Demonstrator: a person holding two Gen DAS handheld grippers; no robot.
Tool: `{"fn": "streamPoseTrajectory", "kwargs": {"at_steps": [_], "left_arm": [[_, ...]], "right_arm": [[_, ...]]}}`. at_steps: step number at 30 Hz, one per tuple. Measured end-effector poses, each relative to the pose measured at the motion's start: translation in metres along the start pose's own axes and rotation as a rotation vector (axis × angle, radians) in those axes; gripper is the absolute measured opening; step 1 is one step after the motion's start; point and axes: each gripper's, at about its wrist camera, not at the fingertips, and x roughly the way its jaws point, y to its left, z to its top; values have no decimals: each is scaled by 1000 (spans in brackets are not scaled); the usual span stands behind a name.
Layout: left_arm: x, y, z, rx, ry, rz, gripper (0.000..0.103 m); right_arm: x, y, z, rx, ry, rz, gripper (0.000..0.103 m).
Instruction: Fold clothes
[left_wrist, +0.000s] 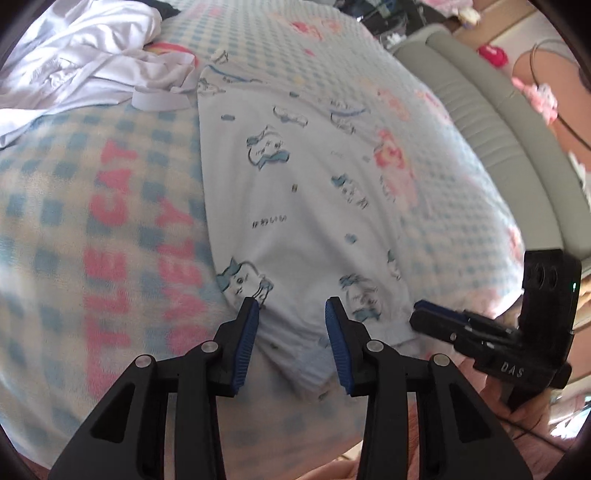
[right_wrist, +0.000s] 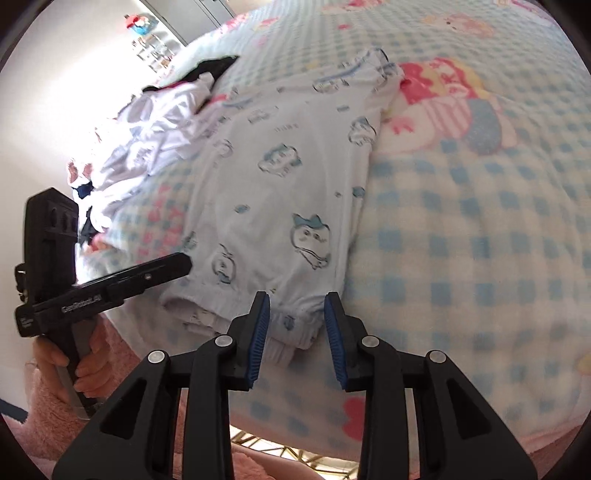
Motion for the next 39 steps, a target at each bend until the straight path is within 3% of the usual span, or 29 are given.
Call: {"fn": "streamPoseTrajectory", "kwargs": {"at_steps": [3, 6, 13, 18, 21, 24, 28, 33, 37, 39], "left_arm": [[7, -2, -1, -8, 15, -8, 39], [20, -1, -10, -10, 80, 31, 39], [12, -1, -21, 14, 88, 152, 29], [-6, -17, -3, 81, -5, 89, 29], [1, -30, 18, 101, -33, 7, 29], [28, -30, 26, 83, 31, -51, 30], [51, -32, 6, 95, 135, -16, 29], [47, -23, -17, 72, 168, -34, 29], [33, -24, -22, 133, 193, -18, 29], [22, -16, -20, 108, 165, -36, 29]], "right_arm": [[3, 2, 3, 7, -9, 5, 31], [16, 4, -5, -50, 33, -132, 31], [12, -15, -23, 24, 64, -69, 31], [-13, -13, -10, 20, 3, -12, 32], [-25, -10, 9, -6, -38, -2, 33], [-16, -2, 23, -61, -23, -43, 33], [10, 6, 23, -109, 26, -76, 33], [36, -6, -3, -91, 72, -111, 33], [32, -18, -4, -48, 68, -119, 32], [26, -16, -5, -70, 66, -141, 32]]}}
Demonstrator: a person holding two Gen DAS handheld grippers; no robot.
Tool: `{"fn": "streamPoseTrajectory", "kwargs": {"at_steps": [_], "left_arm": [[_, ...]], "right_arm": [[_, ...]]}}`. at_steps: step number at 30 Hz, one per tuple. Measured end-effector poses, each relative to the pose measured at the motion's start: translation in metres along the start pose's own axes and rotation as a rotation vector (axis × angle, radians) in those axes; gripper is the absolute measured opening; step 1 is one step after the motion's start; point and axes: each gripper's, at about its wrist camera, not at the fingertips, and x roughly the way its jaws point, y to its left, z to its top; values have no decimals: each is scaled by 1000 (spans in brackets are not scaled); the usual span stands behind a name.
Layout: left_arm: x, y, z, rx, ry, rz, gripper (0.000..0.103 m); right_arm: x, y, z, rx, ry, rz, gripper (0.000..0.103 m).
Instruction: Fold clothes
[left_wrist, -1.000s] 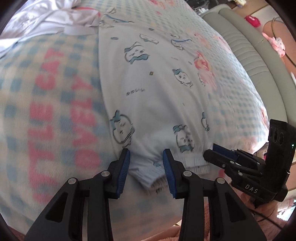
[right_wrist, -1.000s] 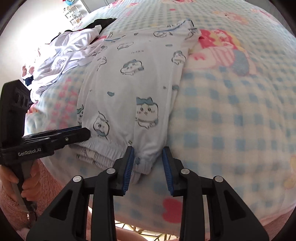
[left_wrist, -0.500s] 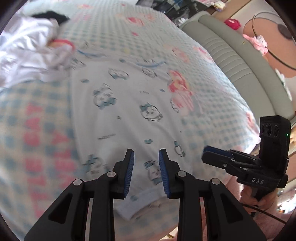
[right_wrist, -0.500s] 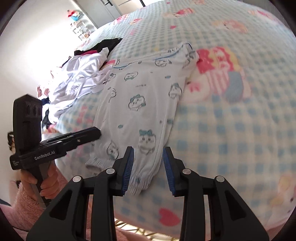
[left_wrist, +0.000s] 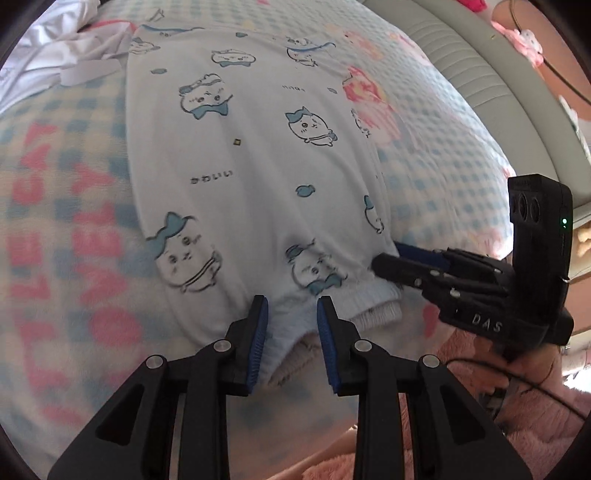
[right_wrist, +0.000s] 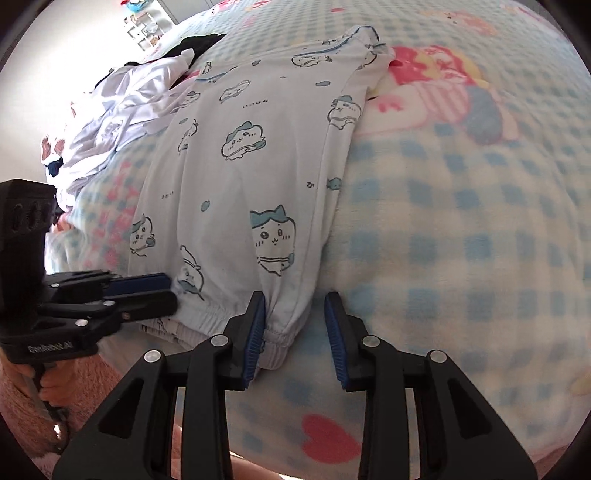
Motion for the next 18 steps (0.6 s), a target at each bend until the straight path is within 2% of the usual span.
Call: {"fn": "streamPoseTrajectory", "kwargs": {"at_steps": [3, 6, 8, 10, 13, 15, 18], "left_arm": [[-19, 13, -1, -50, -57, -41, 33], [-33, 19, 7, -92, -153, -40, 36], [-36, 17, 17, -99, -196, -26, 36], [-28, 14, 26, -98, -179, 2, 36], [-8, 13, 31, -94, -95, 78, 36], [6, 16, 23, -104, -41, 100, 39], [6, 15, 11, -105, -34, 101, 39]], "right_arm": [[-12, 2, 0, -13, -31, 8, 33], [-31, 1, 3, 10, -113, 126, 34], [-32, -3, 8, 59, -118, 172, 34], [-25, -4, 12, 71, -94, 124, 34], [-8, -3, 10, 34, -56, 32, 34], [-2, -5, 6, 45, -44, 28, 34], [-2, -11, 0, 80, -42, 46, 34]]}}
